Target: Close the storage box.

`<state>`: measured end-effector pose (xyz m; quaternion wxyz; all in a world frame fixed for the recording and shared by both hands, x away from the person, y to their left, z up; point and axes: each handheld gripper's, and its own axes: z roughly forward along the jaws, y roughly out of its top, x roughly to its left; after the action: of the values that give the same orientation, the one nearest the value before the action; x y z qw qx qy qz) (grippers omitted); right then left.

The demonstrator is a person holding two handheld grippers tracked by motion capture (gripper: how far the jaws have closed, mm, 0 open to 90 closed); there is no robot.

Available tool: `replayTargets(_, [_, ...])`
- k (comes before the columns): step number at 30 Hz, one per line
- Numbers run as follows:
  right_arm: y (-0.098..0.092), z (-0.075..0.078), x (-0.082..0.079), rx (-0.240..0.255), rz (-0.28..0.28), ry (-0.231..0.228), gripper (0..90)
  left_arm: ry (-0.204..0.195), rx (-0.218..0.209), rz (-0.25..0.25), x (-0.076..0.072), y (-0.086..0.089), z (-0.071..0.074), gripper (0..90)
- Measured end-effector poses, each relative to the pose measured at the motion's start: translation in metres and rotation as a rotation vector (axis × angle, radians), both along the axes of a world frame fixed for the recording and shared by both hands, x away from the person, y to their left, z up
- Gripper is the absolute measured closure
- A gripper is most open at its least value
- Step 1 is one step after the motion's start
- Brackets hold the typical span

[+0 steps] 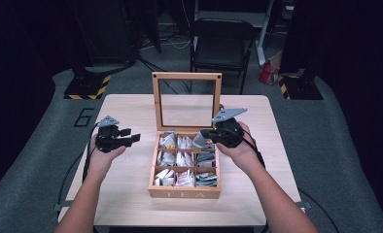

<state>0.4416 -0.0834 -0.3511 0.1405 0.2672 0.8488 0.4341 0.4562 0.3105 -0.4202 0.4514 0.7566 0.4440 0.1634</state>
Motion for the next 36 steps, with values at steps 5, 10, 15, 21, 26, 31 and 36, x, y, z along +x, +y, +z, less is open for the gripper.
replayTargets(5, [-0.011, 0.002, 0.003, 0.009, -0.033, 0.003, 90.0, 0.001, -0.002, 0.003, 0.000, 0.001, 0.000, 45.3])
replayTargets(10, [-0.018, 0.004, 0.005, 0.008, -0.054, -0.007, 90.0, 0.003, -0.001, 0.006, 0.000, 0.002, 0.000, 45.3])
replayTargets(15, [-0.027, 0.006, 0.006, 0.001, -0.071, -0.016, 90.0, 0.004, -0.001, 0.007, 0.000, 0.002, -0.001, 45.3])
replayTargets(21, [-0.038, 0.009, 0.007, 0.003, -0.112, -0.010, 90.0, 0.004, -0.001, 0.008, 0.000, 0.002, -0.001, 45.3])
replayTargets(26, [-0.048, 0.010, 0.009, -0.007, -0.129, -0.020, 90.0, 0.002, -0.003, 0.009, 0.000, 0.003, -0.001, 45.3])
replayTargets(31, [-0.060, 0.010, 0.011, -0.007, -0.159, -0.027, 90.0, 0.003, -0.006, 0.014, 0.000, 0.004, -0.001, 45.1])
replayTargets(36, [-0.073, 0.010, 0.012, -0.009, -0.195, -0.025, 90.0, 0.005, -0.007, 0.017, 0.000, 0.005, -0.001, 45.0])
